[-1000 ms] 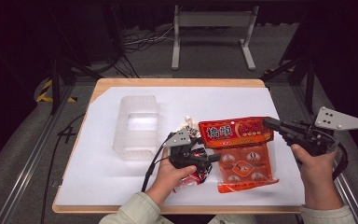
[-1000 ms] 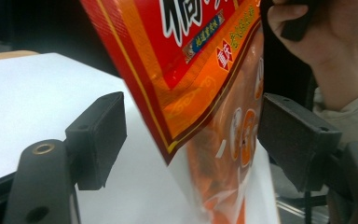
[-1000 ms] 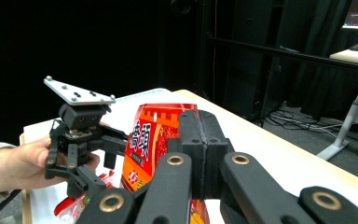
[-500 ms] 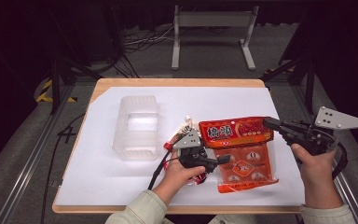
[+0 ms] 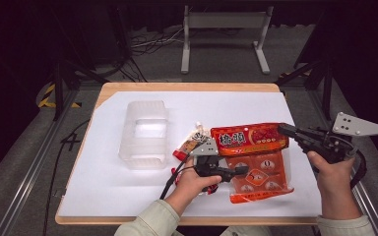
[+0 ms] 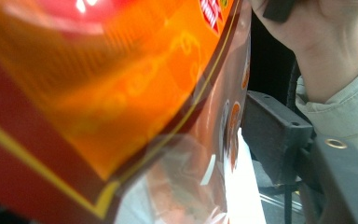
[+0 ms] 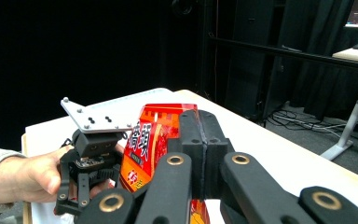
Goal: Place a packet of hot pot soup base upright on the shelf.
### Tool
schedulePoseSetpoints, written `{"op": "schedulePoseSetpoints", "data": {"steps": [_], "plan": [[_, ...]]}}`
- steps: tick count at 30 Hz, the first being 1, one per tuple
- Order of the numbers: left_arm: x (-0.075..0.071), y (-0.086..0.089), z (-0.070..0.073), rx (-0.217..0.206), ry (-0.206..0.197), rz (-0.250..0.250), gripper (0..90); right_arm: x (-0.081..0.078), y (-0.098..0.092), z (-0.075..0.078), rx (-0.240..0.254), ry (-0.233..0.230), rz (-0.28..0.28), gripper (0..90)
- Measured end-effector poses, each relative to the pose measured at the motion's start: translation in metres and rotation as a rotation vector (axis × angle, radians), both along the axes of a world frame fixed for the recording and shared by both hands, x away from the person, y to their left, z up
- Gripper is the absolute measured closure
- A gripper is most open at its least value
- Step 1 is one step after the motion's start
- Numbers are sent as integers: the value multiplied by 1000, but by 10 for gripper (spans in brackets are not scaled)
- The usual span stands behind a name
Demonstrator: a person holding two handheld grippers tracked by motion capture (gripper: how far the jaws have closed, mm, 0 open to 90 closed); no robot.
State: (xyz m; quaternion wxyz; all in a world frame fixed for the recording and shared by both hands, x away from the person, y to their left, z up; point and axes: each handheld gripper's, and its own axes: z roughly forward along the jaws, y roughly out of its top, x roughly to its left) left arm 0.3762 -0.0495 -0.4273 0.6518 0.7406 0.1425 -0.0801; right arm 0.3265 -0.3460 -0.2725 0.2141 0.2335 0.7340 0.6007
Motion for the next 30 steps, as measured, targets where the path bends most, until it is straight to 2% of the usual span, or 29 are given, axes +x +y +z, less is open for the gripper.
{"op": "schedulePoseSetpoints", "data": {"steps": [2,4,7,10,15,19,27,30], "plan": [[0,-1,-1,4,-3,1,463,0,0,0,-2,0,-1,900],[2,-2,-4,-19,27,-25,512,0,0,0,-1,1,-1,900],[1,-3,-4,-29,15,-30,561,0,-1,0,-1,0,-5,900],[1,-3,-4,-24,1,-35,586,-1,-1,0,-5,-2,-12,900],[0,-1,-3,-17,13,-46,626,0,0,0,-9,-2,-11,900],[-2,0,0,-12,22,-55,697,1,0,-1,-15,0,-19,900],[-4,1,4,0,15,-50,709,0,0,0,-10,0,-19,900],[-6,0,6,7,0,-35,710,0,-1,0,-10,-4,-24,900]]}}
